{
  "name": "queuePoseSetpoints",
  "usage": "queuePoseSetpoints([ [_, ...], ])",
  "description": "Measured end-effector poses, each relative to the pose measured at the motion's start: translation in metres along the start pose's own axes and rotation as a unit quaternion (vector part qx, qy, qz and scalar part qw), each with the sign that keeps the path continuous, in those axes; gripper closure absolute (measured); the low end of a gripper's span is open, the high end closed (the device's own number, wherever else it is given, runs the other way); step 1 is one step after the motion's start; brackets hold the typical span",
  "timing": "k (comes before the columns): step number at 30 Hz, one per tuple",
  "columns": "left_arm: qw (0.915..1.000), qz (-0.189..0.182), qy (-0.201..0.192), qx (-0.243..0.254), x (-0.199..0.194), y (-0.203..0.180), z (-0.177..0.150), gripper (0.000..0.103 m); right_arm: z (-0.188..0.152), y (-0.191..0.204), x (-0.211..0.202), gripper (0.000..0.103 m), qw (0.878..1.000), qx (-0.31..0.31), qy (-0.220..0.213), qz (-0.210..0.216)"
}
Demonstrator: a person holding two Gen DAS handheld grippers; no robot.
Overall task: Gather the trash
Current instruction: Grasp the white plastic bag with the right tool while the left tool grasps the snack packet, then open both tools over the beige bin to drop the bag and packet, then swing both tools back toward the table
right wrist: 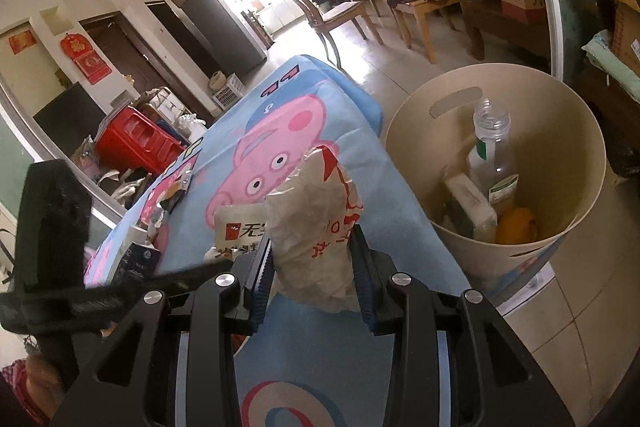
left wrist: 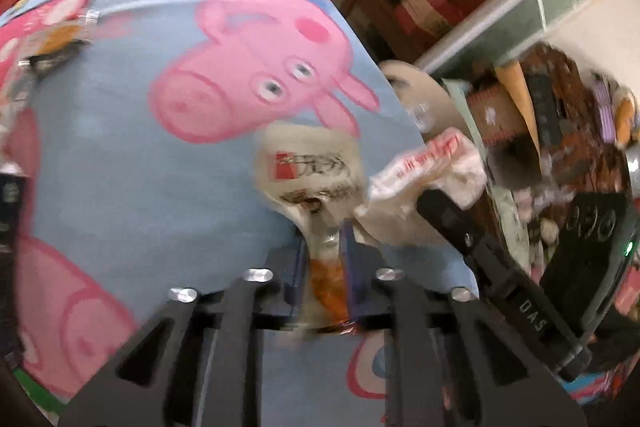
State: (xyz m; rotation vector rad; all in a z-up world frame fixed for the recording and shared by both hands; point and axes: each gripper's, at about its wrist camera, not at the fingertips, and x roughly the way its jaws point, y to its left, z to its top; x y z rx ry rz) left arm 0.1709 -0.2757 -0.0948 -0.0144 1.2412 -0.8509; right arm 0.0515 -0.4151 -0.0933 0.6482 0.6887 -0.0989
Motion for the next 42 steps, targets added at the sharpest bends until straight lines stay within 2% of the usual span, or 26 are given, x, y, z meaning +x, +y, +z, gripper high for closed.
queuePoseSetpoints([
  [2, 0.9994, 0.013, -0.006, 0.032, 0.002, -0.013, -0.002, 0.089, 0.002, -0.004, -0.003, 0.069, 1.000, 0.012, -0.003, 0.013],
  [4, 0.9991, 0.008, -0.010, 0.041, 0.000, -0.022, -0.001, 0.089, 0.006, -0.007, -0.015, 0.069, 0.999, 0.011, -0.029, 0.014],
  [8, 0.9979, -0.003, -0.026, 0.060, -0.005, -0.040, 0.020, 0.089, 0.028, -0.027, -0.039, 0.069, 0.996, 0.022, -0.084, -0.026],
  [11, 0.9964, -0.009, -0.034, 0.078, -0.002, -0.060, 0.040, 0.089, 0.044, -0.054, -0.047, 0.069, 0.992, 0.048, -0.101, -0.058],
  [16, 0.9922, -0.011, -0.037, 0.118, 0.019, -0.105, 0.072, 0.088, 0.058, -0.091, -0.044, 0.068, 0.988, 0.063, -0.100, -0.102],
  [18, 0.9906, 0.003, -0.033, 0.132, 0.035, -0.121, 0.080, 0.086, 0.057, -0.099, -0.037, 0.064, 0.988, 0.062, -0.086, -0.112],
  [19, 0.9901, 0.015, -0.034, 0.136, 0.044, -0.126, 0.084, 0.075, 0.056, -0.104, -0.031, 0.060, 0.988, 0.064, -0.076, -0.116],
  [20, 0.9902, 0.020, -0.028, 0.135, 0.054, -0.129, 0.087, 0.061, 0.053, -0.108, -0.027, 0.047, 0.988, 0.066, -0.070, -0.120],
  [21, 0.9908, 0.028, -0.024, 0.130, 0.061, -0.129, 0.089, 0.037, 0.052, -0.110, -0.024, 0.042, 0.988, 0.068, -0.069, -0.124],
  [23, 0.9923, 0.034, -0.024, 0.117, 0.067, -0.127, 0.090, 0.039, 0.052, -0.115, -0.024, 0.041, 0.986, 0.083, -0.072, -0.123],
  [25, 0.9933, 0.025, -0.022, 0.111, 0.065, -0.124, 0.087, 0.039, 0.049, -0.114, -0.032, 0.041, 0.984, 0.087, -0.088, -0.128],
  [28, 0.9918, 0.023, -0.037, 0.120, 0.046, -0.119, 0.075, 0.039, 0.046, -0.108, -0.043, 0.043, 0.984, 0.087, -0.101, -0.118],
  [34, 0.9898, 0.017, -0.063, 0.127, -0.018, -0.088, 0.019, 0.039, 0.034, -0.067, -0.049, 0.058, 0.992, 0.065, -0.090, -0.056],
  [38, 0.9907, 0.016, -0.067, 0.117, -0.060, -0.050, -0.025, 0.039, 0.020, -0.021, -0.025, 0.061, 0.999, 0.035, -0.037, -0.009],
  [42, 0.9929, 0.031, -0.077, 0.086, -0.112, 0.005, -0.080, 0.039, -0.001, 0.029, 0.000, 0.061, 0.999, 0.009, 0.017, 0.038],
])
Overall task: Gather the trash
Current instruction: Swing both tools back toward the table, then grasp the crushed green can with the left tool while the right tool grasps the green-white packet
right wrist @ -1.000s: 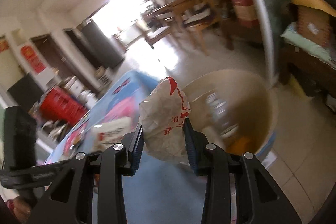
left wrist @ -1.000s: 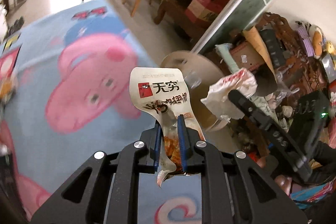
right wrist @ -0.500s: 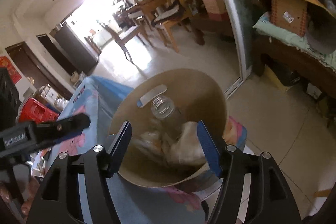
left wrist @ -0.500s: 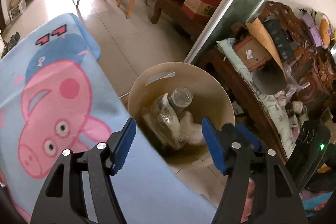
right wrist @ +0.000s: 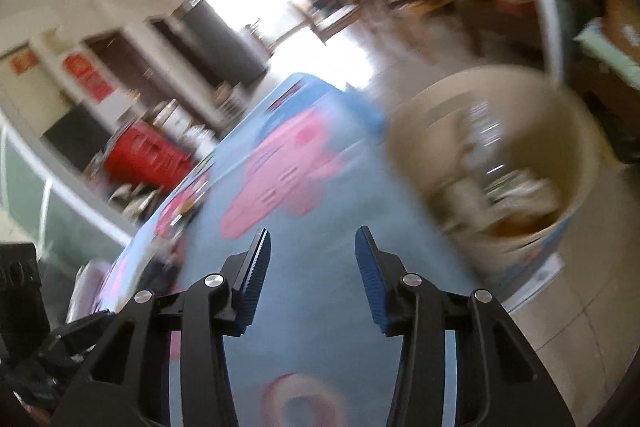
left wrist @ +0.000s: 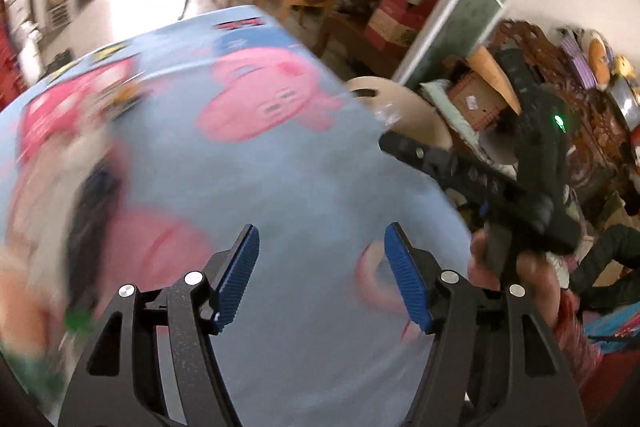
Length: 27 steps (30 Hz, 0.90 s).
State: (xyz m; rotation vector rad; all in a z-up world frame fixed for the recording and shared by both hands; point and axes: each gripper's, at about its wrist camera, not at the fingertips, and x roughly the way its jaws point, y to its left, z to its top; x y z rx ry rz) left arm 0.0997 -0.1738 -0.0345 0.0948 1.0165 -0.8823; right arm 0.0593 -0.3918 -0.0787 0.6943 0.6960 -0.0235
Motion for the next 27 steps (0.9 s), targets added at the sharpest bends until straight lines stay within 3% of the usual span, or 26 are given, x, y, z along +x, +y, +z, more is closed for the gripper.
queuePoseSetpoints([
  [3, 0.9988, 0.023, -0.024, -0.037, -0.052, 0.037, -0.042, 0.039, -0.020, 0.044, 0.021, 0.059, 0.998, -0.024, 0.043, 0.027],
  [6, 0.9906, 0.095, -0.064, -0.075, -0.104, 0.074, -0.079, 0.034, -0.043, 0.097, 0.042, 0.058, 0.992, -0.078, 0.089, 0.048],
  [8, 0.9752, 0.173, -0.080, -0.112, -0.129, 0.101, -0.100, 0.030, -0.059, 0.127, 0.053, 0.056, 0.986, -0.109, 0.115, 0.059],
  [11, 0.9581, 0.232, -0.075, -0.150, -0.135, 0.133, -0.113, 0.027, -0.088, 0.169, 0.068, 0.056, 0.973, -0.158, 0.153, 0.074],
  [15, 0.9527, 0.234, -0.072, -0.180, -0.127, 0.158, -0.116, 0.027, -0.118, 0.199, 0.077, 0.056, 0.958, -0.201, 0.189, 0.080],
  [21, 0.9538, 0.245, -0.069, -0.159, -0.101, 0.164, -0.102, 0.025, -0.127, 0.205, 0.087, 0.055, 0.955, -0.193, 0.215, 0.067],
  [23, 0.9506, 0.260, -0.062, -0.158, -0.093, 0.168, -0.104, 0.033, -0.126, 0.203, 0.088, 0.054, 0.956, -0.176, 0.223, 0.074],
  [24, 0.9507, 0.259, -0.060, -0.160, -0.090, 0.172, -0.106, 0.045, -0.126, 0.199, 0.085, 0.054, 0.957, -0.161, 0.227, 0.082],
  [27, 0.9503, 0.243, -0.080, -0.177, -0.103, 0.180, -0.121, 0.046, -0.123, 0.181, 0.083, 0.054, 0.957, -0.111, 0.249, 0.102],
])
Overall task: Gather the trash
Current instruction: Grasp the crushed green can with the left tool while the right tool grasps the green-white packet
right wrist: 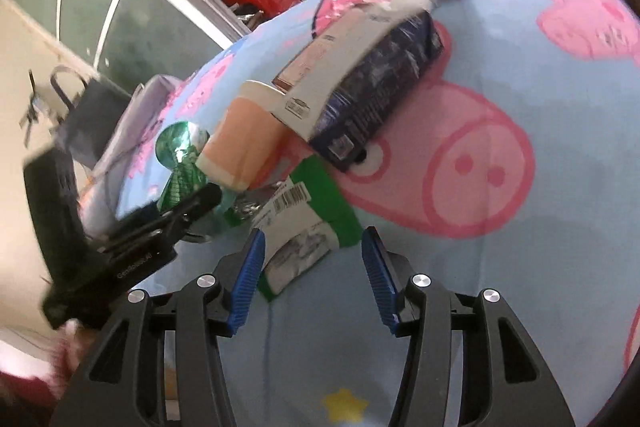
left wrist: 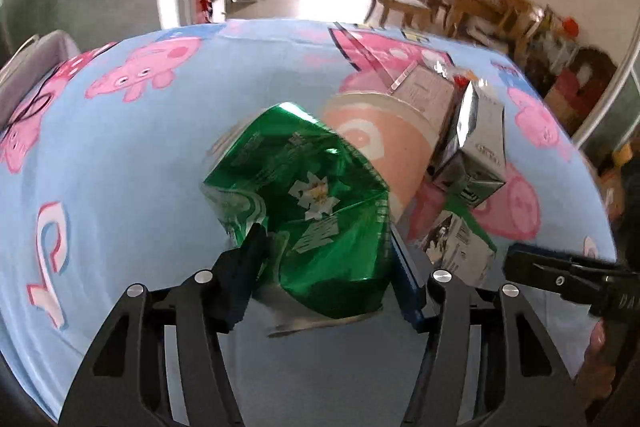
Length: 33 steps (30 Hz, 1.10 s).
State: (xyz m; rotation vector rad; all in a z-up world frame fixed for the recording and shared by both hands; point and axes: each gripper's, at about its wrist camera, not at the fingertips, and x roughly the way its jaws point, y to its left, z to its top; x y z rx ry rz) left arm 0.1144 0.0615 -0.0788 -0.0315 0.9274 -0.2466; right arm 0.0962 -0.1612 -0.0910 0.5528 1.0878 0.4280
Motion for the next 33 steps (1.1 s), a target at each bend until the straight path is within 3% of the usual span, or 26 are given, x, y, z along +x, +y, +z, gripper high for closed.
queuePoseSetpoints([
  [5, 0.9997, -0.012, -0.005, -0.022, -0.018, 0.024, -0.017, 0.048, -0.008, -0.013, 0.000, 0.056, 0.999, 0.043, 0.009, 0.031],
  [10, 0.9998, -0.016, -0.008, -0.008, -0.023, 0.021, -0.025, 0.048, 0.001, -0.004, 0.020, 0.056, 0.997, 0.050, 0.009, 0.064],
  [13, 0.9990, -0.043, -0.003, -0.014, -0.024, 0.021, -0.024, 0.048, 0.008, 0.009, 0.036, 0.066, 0.996, 0.045, 0.015, 0.082],
  [15, 0.9980, -0.061, 0.000, -0.018, -0.024, 0.018, -0.024, 0.049, 0.010, 0.016, 0.041, 0.068, 0.995, 0.041, 0.015, 0.090],
  [19, 0.9976, -0.068, 0.002, -0.007, -0.024, 0.012, -0.024, 0.049, 0.016, 0.031, 0.048, 0.070, 0.996, 0.020, 0.013, 0.087],
  [22, 0.9974, -0.072, 0.004, -0.002, -0.025, 0.010, -0.025, 0.049, 0.017, 0.034, 0.047, 0.088, 0.995, 0.023, 0.015, 0.096],
  [24, 0.9973, -0.073, 0.005, -0.004, -0.026, 0.011, -0.026, 0.049, 0.017, 0.042, 0.045, 0.088, 0.996, 0.002, 0.010, 0.092],
  [26, 0.9968, -0.079, 0.006, -0.009, -0.028, 0.012, -0.027, 0.050, 0.016, 0.045, 0.036, 0.087, 0.998, -0.025, -0.007, 0.056],
  [33, 0.9938, -0.111, 0.013, 0.003, -0.027, -0.002, -0.023, 0.050, 0.019, -0.007, 0.025, 0.085, 0.995, 0.073, -0.020, 0.062],
])
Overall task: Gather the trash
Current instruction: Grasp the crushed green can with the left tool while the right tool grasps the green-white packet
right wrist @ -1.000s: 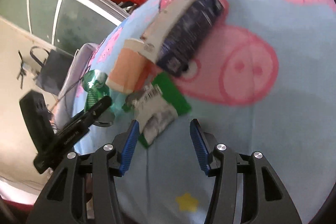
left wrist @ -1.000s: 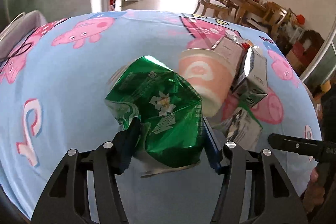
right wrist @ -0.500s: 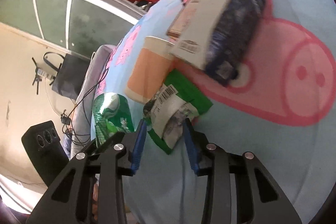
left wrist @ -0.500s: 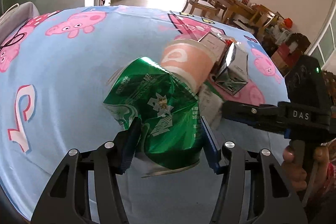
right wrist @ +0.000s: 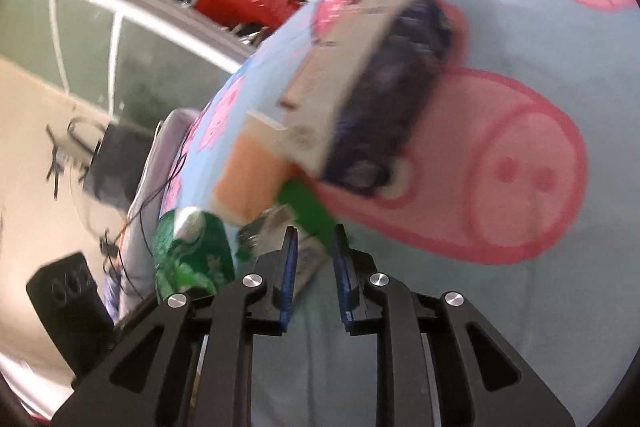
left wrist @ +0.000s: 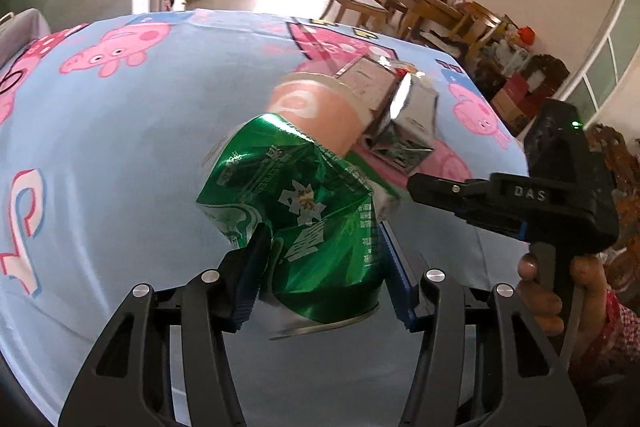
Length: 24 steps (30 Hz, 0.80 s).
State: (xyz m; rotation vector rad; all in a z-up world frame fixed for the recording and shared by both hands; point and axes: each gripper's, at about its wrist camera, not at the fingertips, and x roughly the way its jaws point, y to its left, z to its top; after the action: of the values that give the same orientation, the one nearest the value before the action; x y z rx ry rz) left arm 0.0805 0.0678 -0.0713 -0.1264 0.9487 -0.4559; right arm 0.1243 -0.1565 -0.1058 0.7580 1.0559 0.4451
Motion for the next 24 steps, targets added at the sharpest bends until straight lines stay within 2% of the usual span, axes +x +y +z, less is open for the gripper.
queuePoseSetpoints([
  [4, 0.9999, -0.001, 0.007, 0.009, 0.007, -0.007, 0.001, 0.050, -0.001, 0.001, 0.013, 0.070, 1.000, 0.002, 0.020, 0.011],
  [6, 0.9999, -0.007, 0.010, 0.007, 0.007, -0.006, 0.001, 0.050, -0.002, 0.003, 0.022, 0.070, 0.999, 0.001, 0.031, 0.028],
  [8, 0.9998, -0.017, 0.012, 0.000, 0.005, -0.003, 0.000, 0.050, -0.005, 0.008, 0.031, 0.070, 0.996, 0.001, 0.047, 0.074],
  [10, 0.9996, -0.026, 0.012, -0.008, 0.004, 0.002, -0.001, 0.050, -0.008, 0.020, 0.037, 0.070, 0.994, -0.013, 0.055, 0.095],
  [12, 0.9994, -0.031, 0.010, -0.011, 0.003, 0.004, -0.003, 0.050, -0.010, 0.031, 0.042, 0.070, 0.993, -0.034, 0.062, 0.092],
  [15, 0.9991, -0.037, 0.010, -0.019, 0.001, 0.007, -0.004, 0.050, -0.010, 0.036, 0.041, 0.070, 0.994, -0.030, 0.064, 0.079],
  [17, 0.9989, -0.040, 0.013, -0.021, 0.000, 0.009, -0.003, 0.051, -0.011, 0.029, 0.037, 0.070, 0.995, 0.004, 0.076, 0.061],
  [20, 0.9965, -0.075, 0.018, -0.031, -0.004, 0.019, 0.002, 0.051, -0.015, 0.013, 0.034, 0.063, 0.989, 0.080, 0.089, 0.084],
  [22, 0.9945, -0.091, 0.028, -0.042, -0.002, 0.025, 0.004, 0.051, -0.016, 0.011, 0.039, 0.062, 0.989, 0.093, 0.098, 0.059],
  [24, 0.9923, -0.107, 0.034, -0.052, 0.000, 0.029, 0.005, 0.051, -0.016, 0.012, 0.044, 0.063, 0.989, 0.095, 0.099, 0.052],
])
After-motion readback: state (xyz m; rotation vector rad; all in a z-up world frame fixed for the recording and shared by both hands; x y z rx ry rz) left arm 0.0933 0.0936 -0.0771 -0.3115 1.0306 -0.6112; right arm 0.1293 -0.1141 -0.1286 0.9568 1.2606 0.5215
